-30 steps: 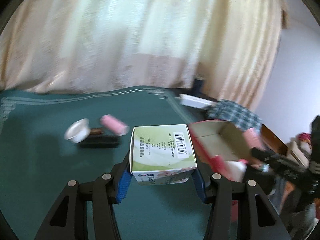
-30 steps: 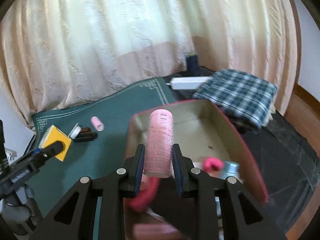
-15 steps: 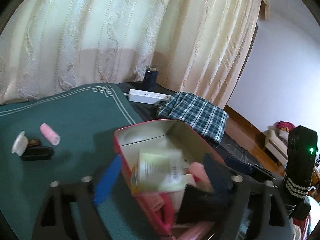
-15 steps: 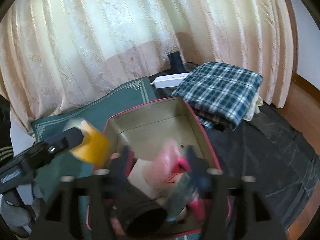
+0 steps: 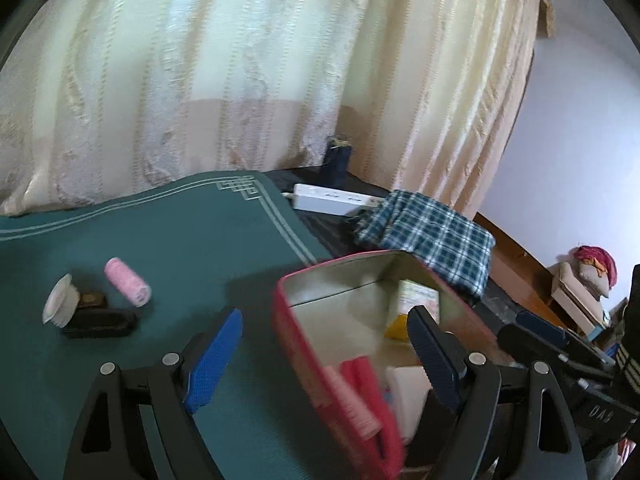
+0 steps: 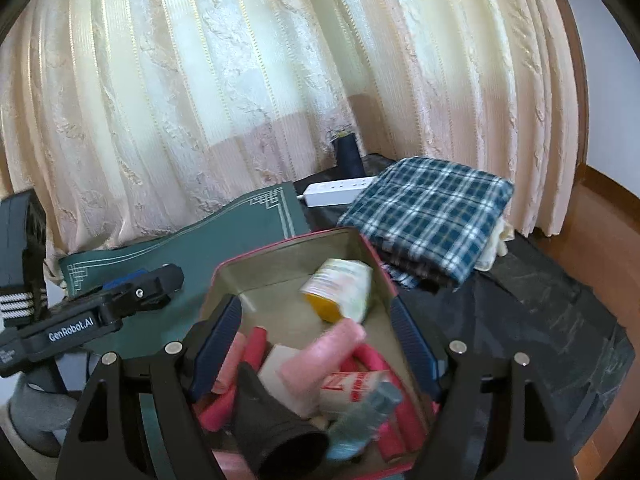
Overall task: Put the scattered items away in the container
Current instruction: 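Withdraw both grippers from the tin back over the table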
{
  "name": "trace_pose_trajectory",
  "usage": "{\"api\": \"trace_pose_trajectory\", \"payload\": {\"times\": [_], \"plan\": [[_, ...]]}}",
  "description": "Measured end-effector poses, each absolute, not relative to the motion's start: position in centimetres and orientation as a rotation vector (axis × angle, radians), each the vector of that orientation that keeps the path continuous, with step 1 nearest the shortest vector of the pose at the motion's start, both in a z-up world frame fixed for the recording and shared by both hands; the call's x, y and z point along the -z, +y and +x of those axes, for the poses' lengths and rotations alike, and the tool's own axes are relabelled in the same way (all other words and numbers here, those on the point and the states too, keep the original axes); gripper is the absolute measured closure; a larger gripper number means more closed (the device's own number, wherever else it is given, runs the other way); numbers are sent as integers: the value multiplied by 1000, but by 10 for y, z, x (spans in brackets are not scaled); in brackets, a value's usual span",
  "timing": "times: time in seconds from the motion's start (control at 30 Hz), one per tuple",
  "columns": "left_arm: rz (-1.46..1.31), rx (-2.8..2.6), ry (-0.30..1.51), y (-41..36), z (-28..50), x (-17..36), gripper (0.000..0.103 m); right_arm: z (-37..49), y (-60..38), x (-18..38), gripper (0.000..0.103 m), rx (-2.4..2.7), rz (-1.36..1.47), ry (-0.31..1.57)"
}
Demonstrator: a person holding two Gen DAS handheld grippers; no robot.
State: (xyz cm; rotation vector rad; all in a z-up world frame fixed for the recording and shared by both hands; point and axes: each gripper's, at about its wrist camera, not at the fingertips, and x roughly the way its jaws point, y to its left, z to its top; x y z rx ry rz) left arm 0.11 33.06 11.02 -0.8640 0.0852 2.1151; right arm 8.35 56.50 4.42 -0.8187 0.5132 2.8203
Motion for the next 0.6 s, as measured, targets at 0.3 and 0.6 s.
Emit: {"api": "trace_pose_trajectory", "payload": {"times": [0.3,0.6], "plan": [[-891,-2270,31,232,-19,-109,17,77,510,-66,21,-2906,-789,517],[-937,-2387,-43,128,-42,-97,17,44,423,-62,21,-3009,-897,472]]}}
